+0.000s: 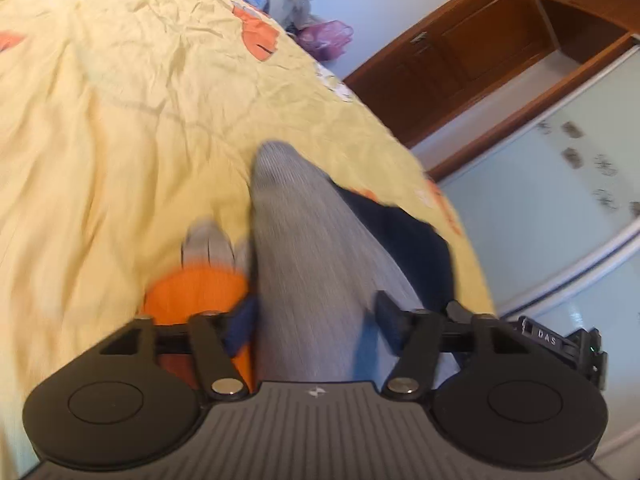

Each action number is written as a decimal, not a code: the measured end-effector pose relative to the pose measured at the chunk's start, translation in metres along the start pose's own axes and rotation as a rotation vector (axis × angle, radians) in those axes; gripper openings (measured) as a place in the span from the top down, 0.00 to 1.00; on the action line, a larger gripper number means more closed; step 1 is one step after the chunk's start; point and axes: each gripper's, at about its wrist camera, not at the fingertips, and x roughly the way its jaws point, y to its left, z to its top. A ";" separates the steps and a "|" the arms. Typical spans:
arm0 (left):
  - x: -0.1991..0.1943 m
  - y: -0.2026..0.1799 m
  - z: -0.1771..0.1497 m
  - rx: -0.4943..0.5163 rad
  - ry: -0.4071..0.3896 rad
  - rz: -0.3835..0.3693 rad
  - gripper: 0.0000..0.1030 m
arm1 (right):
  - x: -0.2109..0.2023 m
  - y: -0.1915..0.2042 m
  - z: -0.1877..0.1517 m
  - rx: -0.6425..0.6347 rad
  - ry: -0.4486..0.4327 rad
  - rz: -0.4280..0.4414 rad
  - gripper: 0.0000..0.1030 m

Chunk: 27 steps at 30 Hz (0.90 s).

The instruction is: Fold small clothes

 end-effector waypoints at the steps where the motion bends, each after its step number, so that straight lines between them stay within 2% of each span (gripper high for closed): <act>1: -0.009 0.001 -0.009 0.003 0.000 -0.020 0.28 | -0.012 0.002 -0.008 -0.029 0.012 0.000 0.52; 3: -0.024 0.005 -0.029 -0.010 0.038 -0.046 0.28 | -0.029 0.003 -0.028 -0.066 0.066 -0.038 0.52; 5: -0.035 0.011 -0.049 -0.063 0.065 -0.079 0.28 | -0.041 0.000 -0.051 -0.067 0.093 -0.030 0.52; 6: -0.040 0.012 -0.059 -0.076 0.073 -0.119 0.28 | -0.043 -0.002 -0.061 -0.058 0.114 -0.022 0.52; 8: -0.041 0.006 -0.065 -0.039 0.083 -0.115 0.29 | -0.041 -0.002 -0.077 -0.051 0.126 -0.021 0.52; 9: -0.041 0.005 -0.065 -0.038 0.082 -0.109 0.32 | -0.041 -0.001 -0.082 -0.059 0.109 -0.028 0.59; 10: -0.042 0.005 -0.065 -0.054 0.083 -0.103 0.61 | -0.040 -0.002 -0.082 -0.050 0.104 -0.037 0.82; 11: -0.039 0.005 -0.064 -0.065 0.106 -0.090 0.80 | -0.039 -0.005 -0.081 -0.025 0.115 -0.042 0.84; 12: -0.037 0.006 -0.062 -0.066 0.125 -0.071 0.85 | -0.041 -0.005 -0.081 -0.009 0.108 -0.031 0.85; 17: -0.075 -0.005 -0.068 0.007 0.104 -0.055 0.88 | -0.071 0.014 -0.093 -0.090 0.110 -0.026 0.87; 20: -0.075 0.002 -0.075 0.041 0.126 0.020 0.88 | -0.065 0.004 -0.109 -0.104 0.126 -0.082 0.87; 21: -0.073 0.007 -0.078 0.037 0.129 0.044 0.88 | -0.064 0.000 -0.111 -0.081 0.119 -0.068 0.87; 24: -0.082 -0.002 -0.080 0.058 0.102 0.058 0.87 | -0.077 0.002 -0.103 -0.039 0.076 -0.033 0.78; 27: -0.107 -0.036 -0.082 0.232 0.029 0.122 0.77 | -0.096 0.021 -0.083 -0.113 -0.032 -0.071 0.62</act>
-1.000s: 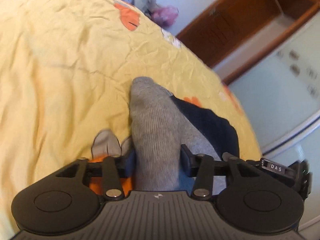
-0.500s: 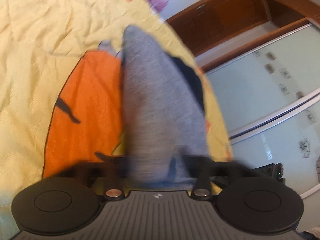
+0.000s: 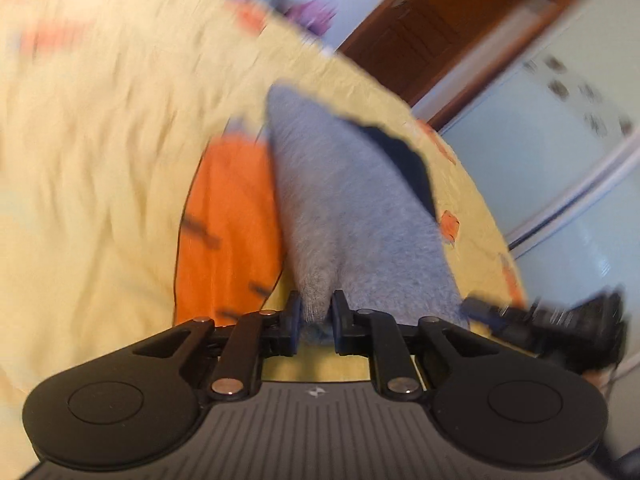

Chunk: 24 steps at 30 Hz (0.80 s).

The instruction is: Fold small clothes

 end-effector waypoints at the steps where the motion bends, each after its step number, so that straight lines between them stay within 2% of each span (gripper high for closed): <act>1: -0.008 -0.011 0.003 0.063 -0.045 0.032 0.58 | -0.002 0.008 0.010 -0.032 -0.040 -0.020 0.62; 2: -0.016 -0.022 0.005 0.126 -0.101 0.065 0.27 | -0.002 0.015 0.019 -0.058 -0.072 -0.034 0.62; 3: -0.020 -0.033 0.007 0.185 -0.162 0.097 0.14 | 0.004 0.022 0.030 -0.077 -0.093 -0.039 0.62; 4: -0.019 -0.044 0.009 0.236 -0.215 0.122 0.09 | 0.014 0.030 0.041 -0.090 -0.098 -0.028 0.61; 6: -0.002 -0.064 0.016 0.330 -0.257 0.130 0.08 | 0.041 0.047 0.060 -0.114 -0.088 -0.006 0.61; 9: 0.048 -0.089 0.020 0.468 -0.233 0.152 0.09 | 0.091 0.068 0.082 -0.169 -0.033 -0.015 0.61; 12: 0.086 -0.105 0.010 0.629 -0.224 0.197 0.09 | 0.137 0.078 0.086 -0.297 0.032 -0.134 0.60; 13: 0.097 -0.107 0.007 0.650 -0.192 0.201 0.09 | 0.154 0.077 0.081 -0.363 0.073 -0.201 0.62; 14: 0.109 -0.105 0.005 0.649 -0.138 0.198 0.10 | 0.168 0.072 0.076 -0.408 0.120 -0.260 0.65; 15: 0.118 -0.100 0.003 0.625 -0.089 0.183 0.10 | 0.173 0.063 0.069 -0.429 0.120 -0.256 0.65; 16: 0.120 -0.097 -0.001 0.622 -0.098 0.176 0.10 | 0.171 0.055 0.069 -0.395 0.108 -0.227 0.67; 17: 0.121 -0.096 -0.004 0.641 -0.104 0.178 0.10 | 0.167 0.044 0.075 -0.304 0.105 -0.197 0.69; 18: 0.121 -0.097 -0.004 0.642 -0.098 0.177 0.10 | 0.164 0.035 0.080 -0.242 0.103 -0.175 0.74; 20: 0.117 -0.095 0.004 0.597 -0.088 0.145 0.10 | 0.156 0.026 0.082 -0.186 0.091 -0.147 0.75; 21: 0.111 -0.093 0.008 0.570 -0.088 0.124 0.10 | 0.147 0.027 0.080 -0.165 0.077 -0.138 0.73; 22: 0.098 -0.090 0.012 0.529 -0.104 0.093 0.10 | 0.132 0.027 0.077 -0.129 0.059 -0.118 0.63; 23: 0.079 -0.086 0.014 0.481 -0.137 0.054 0.09 | 0.113 0.025 0.073 -0.091 0.040 -0.078 0.56; 24: 0.060 -0.080 0.013 0.444 -0.172 0.019 0.09 | 0.095 0.022 0.067 -0.064 0.031 -0.028 0.42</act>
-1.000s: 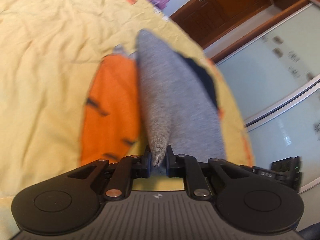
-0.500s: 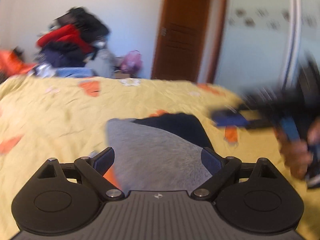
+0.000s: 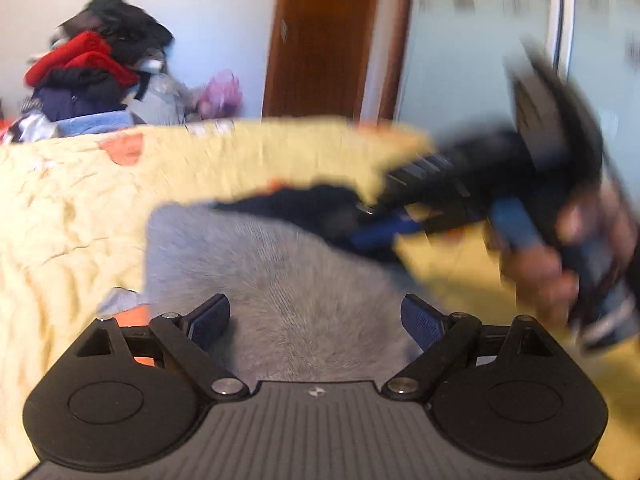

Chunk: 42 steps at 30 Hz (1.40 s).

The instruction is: Fold small clothes

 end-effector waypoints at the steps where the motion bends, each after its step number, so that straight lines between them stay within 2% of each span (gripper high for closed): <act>1: -0.018 0.010 -0.002 -0.040 -0.035 -0.021 0.09 | -0.016 -0.006 -0.008 0.018 0.003 0.035 0.28; 2: -0.033 0.022 -0.007 -0.093 -0.048 -0.042 0.09 | -0.028 -0.012 -0.017 0.026 0.025 0.049 0.25; 3: -0.041 0.036 -0.013 -0.158 -0.027 -0.062 0.09 | -0.036 -0.019 -0.027 0.028 0.060 0.048 0.26; 5: -0.041 0.071 -0.028 -0.338 0.064 -0.114 0.09 | -0.044 -0.035 -0.043 0.044 0.114 0.028 0.28; 7: -0.040 0.099 -0.043 -0.504 0.107 -0.146 0.09 | -0.043 -0.047 -0.053 0.080 0.141 0.018 0.32; 8: -0.036 0.110 -0.048 -0.571 0.137 -0.188 0.09 | -0.044 -0.050 -0.055 0.102 0.138 0.046 0.32; 10: -0.022 0.124 -0.057 -0.708 0.191 -0.320 0.08 | -0.035 -0.052 -0.057 0.160 0.182 0.114 0.32; 12: -0.008 0.127 -0.056 -0.761 0.196 -0.444 0.08 | -0.021 -0.048 -0.058 0.179 0.218 0.171 0.32; 14: 0.006 0.128 -0.054 -0.839 0.226 -0.511 0.09 | -0.009 -0.044 -0.053 0.209 0.241 0.206 0.33; 15: 0.013 0.128 -0.052 -0.865 0.233 -0.527 0.09 | -0.005 -0.043 -0.052 0.221 0.254 0.199 0.47; 16: 0.015 0.127 -0.051 -0.882 0.241 -0.525 0.22 | 0.001 -0.043 -0.051 0.226 0.278 0.169 0.79; 17: 0.016 0.126 -0.054 -0.890 0.264 -0.500 0.60 | 0.007 -0.044 -0.051 0.224 0.306 0.146 0.78; 18: 0.019 0.128 -0.054 -0.886 0.306 -0.451 0.81 | 0.007 -0.044 -0.052 0.213 0.301 0.150 0.79; 19: 0.021 0.129 -0.053 -0.874 0.348 -0.395 0.84 | 0.005 -0.042 -0.051 0.200 0.296 0.146 0.79; 21: 0.016 0.130 -0.050 -0.856 0.343 -0.393 0.86 | -0.003 -0.032 -0.046 0.178 0.274 0.162 0.79; 25: -0.013 0.116 -0.029 -0.740 0.315 -0.362 0.89 | -0.022 -0.012 -0.035 0.118 0.254 0.177 0.79; 30: -0.061 0.102 -0.018 -0.709 0.265 -0.380 0.89 | -0.049 0.000 -0.045 0.102 0.281 0.228 0.79; 32: -0.074 0.098 -0.025 -0.699 0.269 -0.399 0.89 | -0.058 0.000 -0.057 0.086 0.294 0.222 0.79; 35: -0.069 0.095 -0.053 -0.710 0.341 -0.369 0.89 | -0.052 -0.017 -0.074 0.120 0.317 0.159 0.78; 36: -0.058 0.095 -0.061 -0.721 0.367 -0.351 0.88 | -0.050 -0.023 -0.082 0.120 0.318 0.132 0.75; 37: -0.053 0.094 -0.070 -0.713 0.379 -0.342 0.87 | -0.048 -0.029 -0.086 0.143 0.308 0.114 0.67; 38: -0.049 0.096 -0.077 -0.721 0.378 -0.324 0.84 | -0.050 -0.032 -0.091 0.157 0.289 0.108 0.67; 39: -0.051 0.098 -0.081 -0.741 0.358 -0.325 0.80 | -0.055 -0.030 -0.093 0.147 0.274 0.114 0.58; 40: -0.054 0.099 -0.083 -0.748 0.349 -0.329 0.66 | -0.064 -0.027 -0.095 0.128 0.249 0.112 0.48; 41: -0.060 0.099 -0.083 -0.755 0.332 -0.326 0.38 | -0.076 -0.023 -0.095 0.106 0.214 0.113 0.42; 42: -0.068 0.099 -0.084 -0.761 0.304 -0.326 0.22 | -0.087 -0.022 -0.095 0.080 0.179 0.121 0.33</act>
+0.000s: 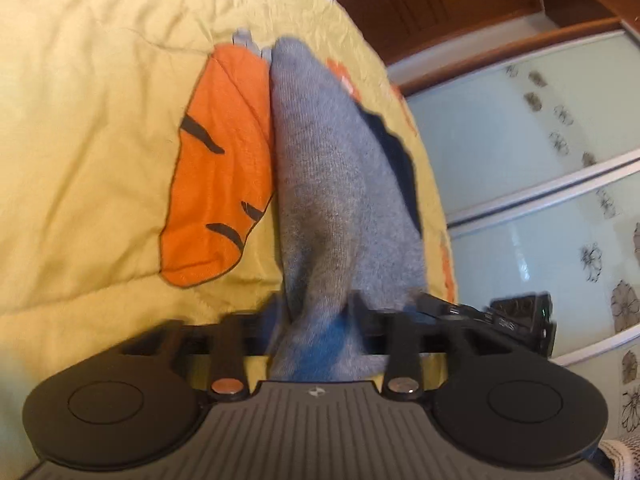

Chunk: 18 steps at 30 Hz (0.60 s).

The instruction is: Fold small clothes

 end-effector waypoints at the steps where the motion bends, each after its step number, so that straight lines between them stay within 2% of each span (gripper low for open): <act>1: -0.005 0.001 -0.003 0.005 -0.022 -0.027 0.10 | -0.010 0.000 -0.001 -0.017 -0.030 0.003 0.27; 3: -0.007 0.002 -0.007 0.015 -0.024 -0.061 0.08 | -0.017 -0.002 0.000 -0.029 -0.039 -0.029 0.26; 5: -0.003 0.001 -0.007 0.016 -0.019 -0.067 0.08 | -0.008 -0.007 0.001 -0.023 0.018 -0.050 0.29; 6: 0.001 0.000 -0.006 0.017 -0.021 -0.074 0.08 | 0.000 -0.008 0.000 -0.018 0.049 -0.064 0.33; 7: 0.008 -0.003 -0.004 0.012 -0.016 -0.086 0.08 | 0.008 -0.006 -0.003 -0.021 0.073 -0.068 0.43; 8: 0.013 -0.004 -0.004 0.012 -0.006 -0.097 0.09 | 0.013 -0.004 -0.006 -0.032 0.081 -0.060 0.47; 9: 0.018 -0.008 -0.005 0.025 0.006 -0.095 0.12 | 0.019 -0.002 -0.008 -0.036 0.099 -0.069 0.67; 10: 0.023 -0.012 -0.006 0.047 0.024 -0.079 0.34 | 0.024 0.000 -0.009 -0.038 0.125 -0.085 0.76; 11: 0.031 -0.016 -0.009 0.065 0.061 -0.044 0.71 | 0.026 0.001 -0.011 -0.040 0.129 -0.088 0.76; 12: 0.038 -0.021 -0.011 0.093 0.089 0.016 0.83 | 0.025 0.003 -0.012 -0.049 0.132 -0.083 0.78; 13: 0.040 -0.023 -0.014 0.131 0.095 0.076 0.86 | 0.023 0.005 -0.015 -0.056 0.133 -0.074 0.79; 16: 0.028 -0.035 -0.016 0.167 0.084 0.109 0.88 | 0.005 0.013 -0.020 -0.069 0.124 -0.008 0.80; 18: 0.013 -0.045 -0.022 0.206 0.081 0.098 0.88 | -0.008 0.019 -0.025 -0.087 0.129 0.010 0.80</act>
